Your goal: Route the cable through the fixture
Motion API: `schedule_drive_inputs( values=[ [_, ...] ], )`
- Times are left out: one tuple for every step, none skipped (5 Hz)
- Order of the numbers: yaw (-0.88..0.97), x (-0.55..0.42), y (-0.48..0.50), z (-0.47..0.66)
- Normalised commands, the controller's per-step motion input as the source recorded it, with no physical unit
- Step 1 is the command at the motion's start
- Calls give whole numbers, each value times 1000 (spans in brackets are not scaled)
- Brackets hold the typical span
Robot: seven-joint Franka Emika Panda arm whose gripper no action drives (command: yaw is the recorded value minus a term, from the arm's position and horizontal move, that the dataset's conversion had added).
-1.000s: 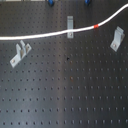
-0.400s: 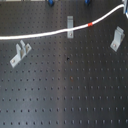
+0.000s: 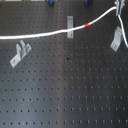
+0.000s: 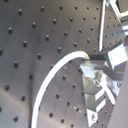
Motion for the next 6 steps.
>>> schedule_drive_inputs(
  values=[
    [51,-487,408,3],
    [37,-330,302,1],
    [0,-33,9,1],
    [0,-47,13,-36],
    [-17,-48,-116,-263],
    [0,-47,-160,-83]
  ],
)
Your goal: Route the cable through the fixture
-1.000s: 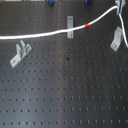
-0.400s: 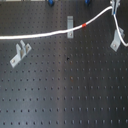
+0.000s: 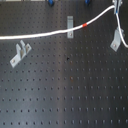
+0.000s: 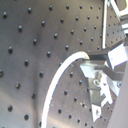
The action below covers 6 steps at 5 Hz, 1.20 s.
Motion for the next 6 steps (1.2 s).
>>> schedule_drive_inputs(
  values=[
    [-9,-25,7,0],
    [-29,-789,182,-40],
    [-77,-686,189,-27],
    [0,-11,3,0],
    [0,-43,28,0],
    [200,-145,466,-6]
  ],
)
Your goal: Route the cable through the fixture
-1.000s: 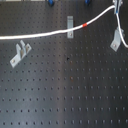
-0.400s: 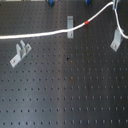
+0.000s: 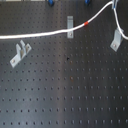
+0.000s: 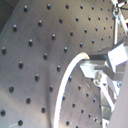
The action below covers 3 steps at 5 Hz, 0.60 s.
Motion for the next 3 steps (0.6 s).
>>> schedule_drive_inputs(
  values=[
    [428,124,514,-12],
    [6,4,11,0],
    [31,0,0,0]
  ],
)
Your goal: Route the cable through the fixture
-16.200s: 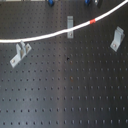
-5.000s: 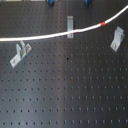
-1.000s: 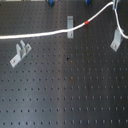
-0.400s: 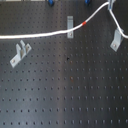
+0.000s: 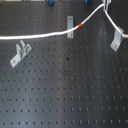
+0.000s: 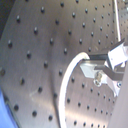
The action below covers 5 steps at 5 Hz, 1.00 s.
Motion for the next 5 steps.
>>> schedule_drive_inputs(
  values=[
    [71,6,13,0],
    [303,184,466,54],
    [0,-10,5,0],
    [-43,-277,99,41],
    [-129,-14,-25,0]
  ],
)
